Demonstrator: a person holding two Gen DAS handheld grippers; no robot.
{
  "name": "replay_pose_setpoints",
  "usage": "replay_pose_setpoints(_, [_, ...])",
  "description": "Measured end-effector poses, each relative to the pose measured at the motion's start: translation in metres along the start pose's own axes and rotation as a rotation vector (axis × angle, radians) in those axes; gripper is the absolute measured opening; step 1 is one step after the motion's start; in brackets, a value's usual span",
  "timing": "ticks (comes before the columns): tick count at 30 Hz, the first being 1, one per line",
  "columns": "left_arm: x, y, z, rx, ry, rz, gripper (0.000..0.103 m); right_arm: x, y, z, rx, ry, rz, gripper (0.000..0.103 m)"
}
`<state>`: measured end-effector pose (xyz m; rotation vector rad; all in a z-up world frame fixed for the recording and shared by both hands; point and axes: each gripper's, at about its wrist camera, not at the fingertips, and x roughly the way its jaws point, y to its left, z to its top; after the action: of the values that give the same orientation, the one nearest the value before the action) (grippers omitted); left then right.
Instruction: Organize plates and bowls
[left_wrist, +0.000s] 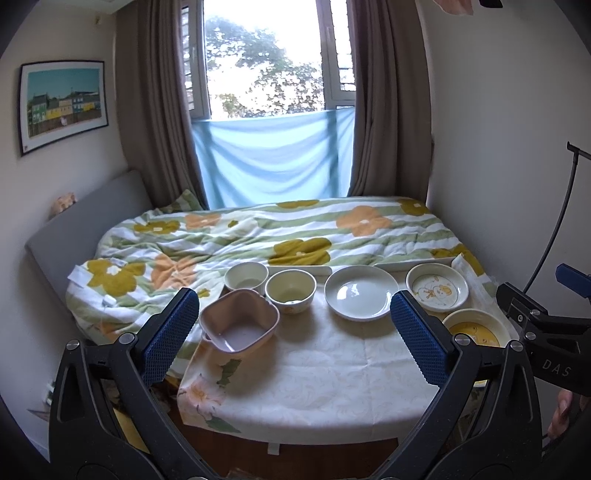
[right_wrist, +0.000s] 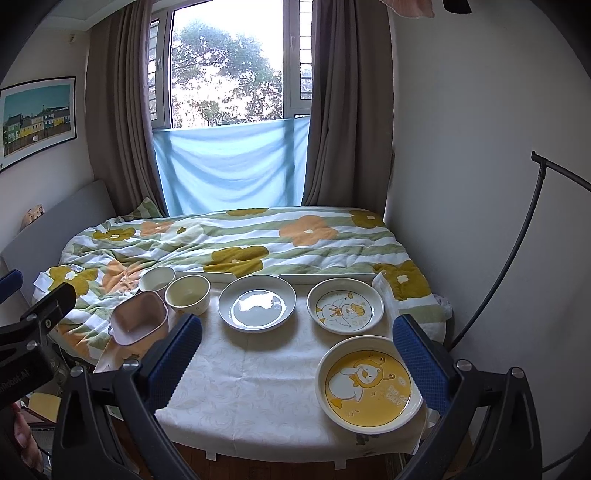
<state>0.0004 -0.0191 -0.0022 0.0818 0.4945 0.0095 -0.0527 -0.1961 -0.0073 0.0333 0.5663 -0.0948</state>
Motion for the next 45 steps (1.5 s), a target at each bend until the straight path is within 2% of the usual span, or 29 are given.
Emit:
replay_pose_setpoints(9, [-0.001,0.001,0.000,0.003,-0.008,-0.021,0.103,0.000,0.000,0.000,0.000,0.000,0.000,0.103])
replay_pose_setpoints(22, [0.002,0.000,0.002,0.035,-0.035,0.008,0.103,0.001,0.000,0.001,0.003,0.002,-0.004,0.103])
replay_pose_setpoints(27, [0.012,-0.003,0.006,0.060,-0.002,-0.024,0.103,0.008,-0.003,0.008,0.031,0.031,-0.015,0.103])
replay_pose_setpoints(31, [0.033,-0.013,0.013,0.092,0.052,-0.098,0.103,0.019,-0.009,0.007,0.074,0.081,-0.030,0.103])
replay_pose_setpoints(37, [0.092,-0.063,0.006,0.215,0.158,-0.308,0.103,0.047,-0.041,-0.025,0.156,0.210,-0.070,0.103])
replay_pose_setpoints(42, [0.155,-0.128,-0.023,0.287,0.332,-0.532,0.103,0.076,-0.098,-0.072,0.292,0.325,-0.093,0.103])
replay_pose_setpoints(45, [0.189,-0.169,-0.048,0.330,0.432,-0.623,0.102,0.097,-0.137,-0.103,0.414,0.379,-0.077,0.103])
